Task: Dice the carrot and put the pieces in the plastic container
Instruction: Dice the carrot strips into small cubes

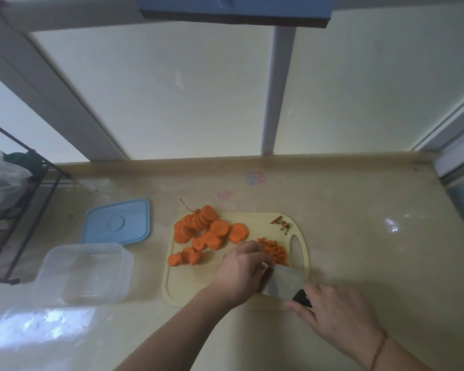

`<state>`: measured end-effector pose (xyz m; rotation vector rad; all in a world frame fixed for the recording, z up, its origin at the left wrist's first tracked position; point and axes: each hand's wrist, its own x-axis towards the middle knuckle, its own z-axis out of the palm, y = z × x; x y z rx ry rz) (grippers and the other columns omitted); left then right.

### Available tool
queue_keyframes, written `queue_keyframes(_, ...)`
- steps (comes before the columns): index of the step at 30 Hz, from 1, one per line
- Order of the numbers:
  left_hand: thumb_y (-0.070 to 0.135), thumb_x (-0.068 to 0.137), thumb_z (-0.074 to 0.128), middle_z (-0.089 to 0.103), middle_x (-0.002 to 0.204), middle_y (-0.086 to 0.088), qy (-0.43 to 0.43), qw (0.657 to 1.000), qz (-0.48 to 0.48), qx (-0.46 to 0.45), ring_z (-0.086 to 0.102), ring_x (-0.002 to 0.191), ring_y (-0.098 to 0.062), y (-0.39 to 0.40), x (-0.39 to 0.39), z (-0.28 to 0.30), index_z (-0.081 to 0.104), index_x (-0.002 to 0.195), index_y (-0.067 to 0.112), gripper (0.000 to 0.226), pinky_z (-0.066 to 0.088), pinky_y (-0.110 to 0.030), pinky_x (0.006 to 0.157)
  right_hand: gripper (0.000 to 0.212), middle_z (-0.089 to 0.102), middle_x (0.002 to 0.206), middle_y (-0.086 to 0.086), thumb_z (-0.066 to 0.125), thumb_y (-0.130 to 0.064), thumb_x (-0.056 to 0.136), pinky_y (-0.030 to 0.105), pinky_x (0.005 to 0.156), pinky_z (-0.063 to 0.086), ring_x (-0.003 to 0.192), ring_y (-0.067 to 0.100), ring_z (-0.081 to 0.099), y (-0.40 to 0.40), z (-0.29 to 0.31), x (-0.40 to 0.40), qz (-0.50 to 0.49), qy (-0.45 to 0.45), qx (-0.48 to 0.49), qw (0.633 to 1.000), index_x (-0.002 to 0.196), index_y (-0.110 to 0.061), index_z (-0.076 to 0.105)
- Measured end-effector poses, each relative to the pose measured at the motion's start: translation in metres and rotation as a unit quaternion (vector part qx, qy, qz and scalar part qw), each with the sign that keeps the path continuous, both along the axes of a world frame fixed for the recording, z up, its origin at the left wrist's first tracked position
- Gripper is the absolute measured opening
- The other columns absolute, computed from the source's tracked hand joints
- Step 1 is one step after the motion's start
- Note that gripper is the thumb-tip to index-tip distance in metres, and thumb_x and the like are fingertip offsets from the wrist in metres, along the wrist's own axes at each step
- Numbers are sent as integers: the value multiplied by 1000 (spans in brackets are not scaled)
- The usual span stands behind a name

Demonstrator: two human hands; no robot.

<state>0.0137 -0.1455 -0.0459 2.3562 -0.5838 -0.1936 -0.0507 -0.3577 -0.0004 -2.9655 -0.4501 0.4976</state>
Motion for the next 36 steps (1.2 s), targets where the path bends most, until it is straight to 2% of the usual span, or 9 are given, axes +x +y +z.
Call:
queue_keyframes(7, 24, 93, 42, 66, 104, 0, -45, 997, -14, 62, 54, 90, -26, 6, 7, -1, 75, 110, 20, 37, 50, -42, 76, 106, 69, 92, -3, -36, -74, 60, 34, 62, 44, 82, 17, 67, -1, -3, 2, 15, -20, -13, 1000, 99, -29, 51)
queue_keyframes(9, 16, 91, 52, 68, 106, -1, -74, 994, 7, 74, 56, 92, -26, 15, 20, -1, 75, 111, 18, 30, 51, -44, 77, 98, 68, 92, -5, -29, -75, 66, 33, 61, 43, 81, 16, 66, -2, -5, 1, 23, -22, -4, 999, 100, -29, 50)
queue_keyframes(11, 13, 89, 59, 68, 113, -1, -96, 989, 1, 115, 58, 100, -27, 25, 38, 4, 73, 116, 19, 30, 50, -45, 82, 89, 67, 93, -6, -21, -75, 71, 32, 60, 41, 81, 15, 66, -1, -4, 0, 31, -18, 3, 999, 103, -30, 50)
queue_keyframes(15, 28, 102, 51, 52, 144, 2, -71, 957, -61, 276, 42, 129, -25, 30, 66, 16, 50, 145, 22, 44, 36, -39, 101, 97, 67, 97, -7, -25, -75, 65, 32, 60, 41, 84, 14, 66, -1, -3, -1, 32, -1, -11, 999, 108, -31, 49)
queue_keyframes(23, 28, 100, 55, 50, 130, -1, -67, 932, -103, 341, 49, 115, -24, 25, 80, 14, 53, 136, 24, 37, 37, -42, 100, 105, 67, 96, -7, -32, -75, 58, 31, 61, 40, 84, 14, 66, -1, -2, 5, 32, 40, -34, 998, 111, -29, 47)
queue_keyframes(27, 21, 101, 56, 58, 120, 0, -20, 964, -96, 248, 62, 101, -23, 24, 81, 22, 64, 126, 20, 27, 48, -39, 90, 101, 69, 98, -5, -21, -78, 64, 31, 65, 47, 87, 16, 68, -3, -4, 3, 29, 43, -40, 998, 119, -28, 49)
queue_keyframes(30, 15, 98, 63, 65, 108, 4, -12, 997, 35, 69, 64, 83, -6, 36, 69, 36, 72, 114, 15, 19, 55, -28, 75, 86, 69, 99, -7, -5, -84, 77, 27, 70, 51, 89, 11, 67, -7, -12, -6, -20, 32, 44, 998, 111, -32, 55)
queue_keyframes(33, 10, 89, 75, 65, 96, 14, -41, 974, 208, -74, 60, 84, 6, 58, 43, 50, 76, 103, 16, 15, 49, -14, 72, 75, 65, 83, -13, 14, -85, 80, 23, 74, 51, 82, 2, 64, -3, -9, -9, -97, 117, 164, 975, 93, -28, 62)
queue_keyframes(36, 1, 84, 78, 66, 91, 11, -62, 935, 303, -175, 61, 82, 3, 75, 14, 56, 73, 92, 25, 26, 45, -9, 65, 45, 50, 54, -10, 38, -61, 94, 20, 56, 39, 53, 2, 49, 8, 8, -3, -150, 217, 240, 934, 67, -33, 59)
